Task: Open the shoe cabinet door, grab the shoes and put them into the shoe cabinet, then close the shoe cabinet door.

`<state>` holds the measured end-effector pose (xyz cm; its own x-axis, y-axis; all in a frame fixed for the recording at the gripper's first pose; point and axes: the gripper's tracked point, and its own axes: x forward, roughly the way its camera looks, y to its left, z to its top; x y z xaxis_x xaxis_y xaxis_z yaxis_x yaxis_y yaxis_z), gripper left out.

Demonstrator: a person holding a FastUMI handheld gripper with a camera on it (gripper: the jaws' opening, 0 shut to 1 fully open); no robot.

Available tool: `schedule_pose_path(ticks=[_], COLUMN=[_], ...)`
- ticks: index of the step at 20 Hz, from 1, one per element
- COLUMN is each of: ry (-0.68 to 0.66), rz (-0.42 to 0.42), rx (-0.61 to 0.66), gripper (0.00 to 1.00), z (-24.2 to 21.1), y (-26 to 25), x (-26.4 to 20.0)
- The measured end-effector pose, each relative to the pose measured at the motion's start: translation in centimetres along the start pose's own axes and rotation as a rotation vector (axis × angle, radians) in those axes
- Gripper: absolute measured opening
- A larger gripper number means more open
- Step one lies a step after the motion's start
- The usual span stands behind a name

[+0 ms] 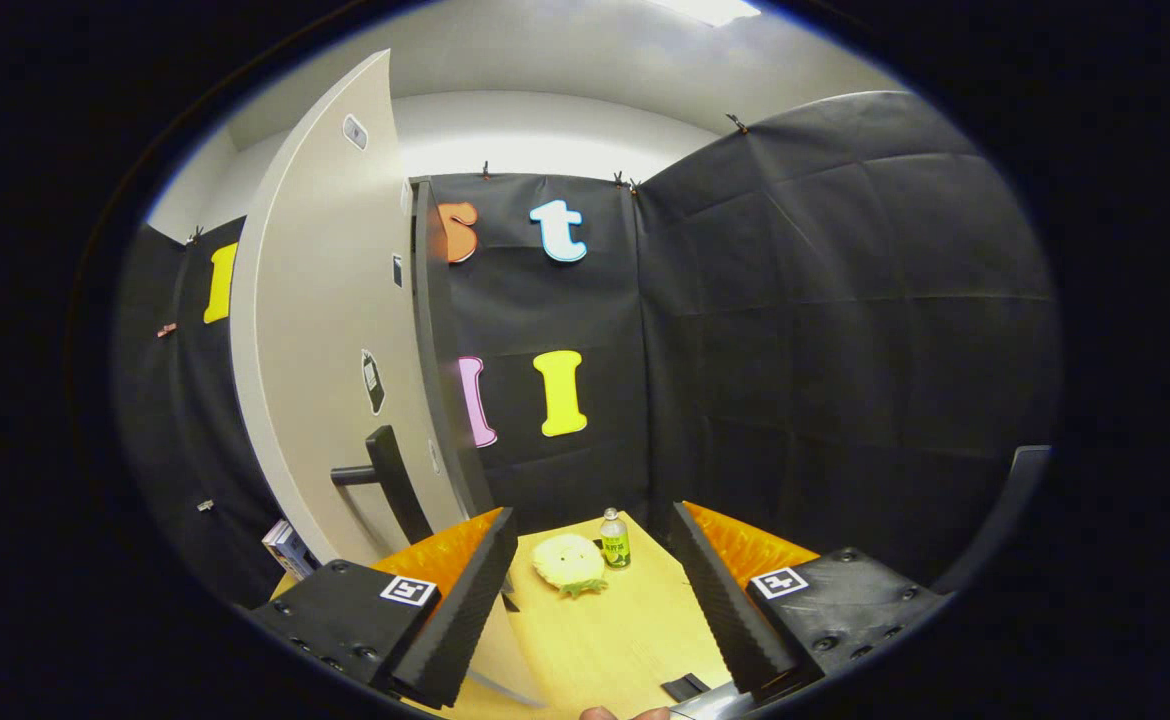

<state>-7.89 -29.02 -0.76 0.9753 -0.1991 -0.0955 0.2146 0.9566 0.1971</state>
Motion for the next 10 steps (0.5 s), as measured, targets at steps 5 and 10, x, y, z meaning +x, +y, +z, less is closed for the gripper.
schedule_pose_path(ticks=[5,10], ry=[-0.009,0.005], rz=[0.007,0.073], rx=[-0.052,-0.044], gripper=[0.97,0.98], z=[0.0,-1.2], y=[2.2,7.3], x=[-0.2,-1.8])
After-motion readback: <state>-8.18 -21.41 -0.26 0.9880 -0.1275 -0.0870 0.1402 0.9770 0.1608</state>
